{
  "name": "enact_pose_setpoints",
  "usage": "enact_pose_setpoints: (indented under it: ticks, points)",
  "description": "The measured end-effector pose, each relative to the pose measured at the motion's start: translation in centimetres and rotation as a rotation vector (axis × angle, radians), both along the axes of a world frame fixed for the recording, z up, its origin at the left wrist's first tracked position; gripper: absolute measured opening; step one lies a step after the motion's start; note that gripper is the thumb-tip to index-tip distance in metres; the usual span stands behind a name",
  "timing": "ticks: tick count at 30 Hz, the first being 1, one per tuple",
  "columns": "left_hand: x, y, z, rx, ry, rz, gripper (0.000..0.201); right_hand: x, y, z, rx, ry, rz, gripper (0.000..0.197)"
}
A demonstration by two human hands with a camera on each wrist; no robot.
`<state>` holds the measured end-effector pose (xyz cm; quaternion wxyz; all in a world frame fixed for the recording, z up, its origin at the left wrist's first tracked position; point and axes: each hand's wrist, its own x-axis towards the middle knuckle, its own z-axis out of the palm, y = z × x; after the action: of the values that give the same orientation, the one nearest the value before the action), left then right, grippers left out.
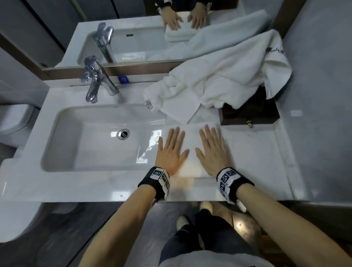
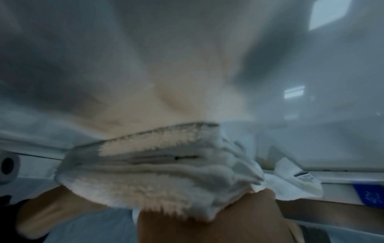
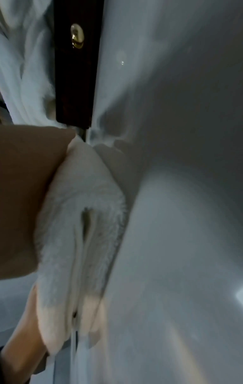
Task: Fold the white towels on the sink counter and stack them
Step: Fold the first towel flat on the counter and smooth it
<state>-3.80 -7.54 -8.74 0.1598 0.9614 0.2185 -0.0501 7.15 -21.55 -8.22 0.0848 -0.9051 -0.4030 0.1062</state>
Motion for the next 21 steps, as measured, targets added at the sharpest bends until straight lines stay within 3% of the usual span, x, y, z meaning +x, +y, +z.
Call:
enact_pose_setpoints:
  ticks: [8, 21]
  points:
    - [0.4, -2.4, -0.5, -0.109, -0.055, 0.103, 0.069, 0.9, -1.8, -0.1, -0.006, 0.045, 0.006, 0.067]
    - [9.6, -15.1, -0.5, -0.209, -0.052, -0.118, 0.070, 5.6, -13.7, 0.3, -0.158, -0.053, -0.345, 0.055]
